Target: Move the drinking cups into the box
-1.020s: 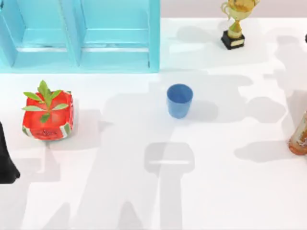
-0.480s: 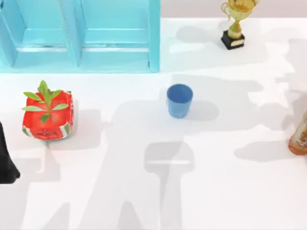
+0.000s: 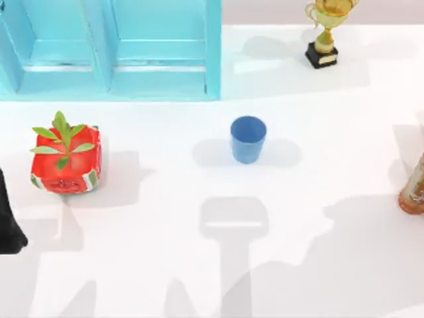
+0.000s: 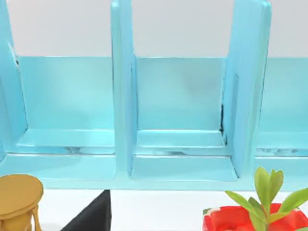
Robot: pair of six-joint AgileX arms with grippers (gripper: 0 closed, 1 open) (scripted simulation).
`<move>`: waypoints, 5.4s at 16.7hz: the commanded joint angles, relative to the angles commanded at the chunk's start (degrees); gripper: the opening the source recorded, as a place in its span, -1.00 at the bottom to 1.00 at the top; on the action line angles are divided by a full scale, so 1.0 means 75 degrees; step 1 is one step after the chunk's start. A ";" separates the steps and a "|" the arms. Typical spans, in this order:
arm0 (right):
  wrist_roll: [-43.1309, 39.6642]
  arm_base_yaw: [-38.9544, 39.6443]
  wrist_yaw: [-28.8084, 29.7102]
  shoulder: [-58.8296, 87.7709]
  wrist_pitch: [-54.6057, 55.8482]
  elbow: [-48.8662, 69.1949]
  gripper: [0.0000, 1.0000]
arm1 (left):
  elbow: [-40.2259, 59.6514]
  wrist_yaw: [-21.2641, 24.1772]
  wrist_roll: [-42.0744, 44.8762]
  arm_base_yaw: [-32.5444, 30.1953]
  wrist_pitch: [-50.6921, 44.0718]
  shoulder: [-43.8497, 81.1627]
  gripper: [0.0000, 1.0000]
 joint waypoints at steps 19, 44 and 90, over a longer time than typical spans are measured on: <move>-0.1069 -0.1068 -0.0011 -0.1214 0.2029 -0.3171 -1.00 | 0.0000 0.0000 0.0000 0.0000 0.0000 0.0000 1.00; -0.1071 -0.1071 -0.0011 -0.1206 0.2048 -0.3191 1.00 | 0.0000 0.0000 0.0000 0.0000 0.0000 0.0000 1.00; 0.8531 0.8485 0.0987 0.6803 -0.0781 0.8858 1.00 | 0.0000 0.0000 0.0000 0.0000 0.0000 0.0000 1.00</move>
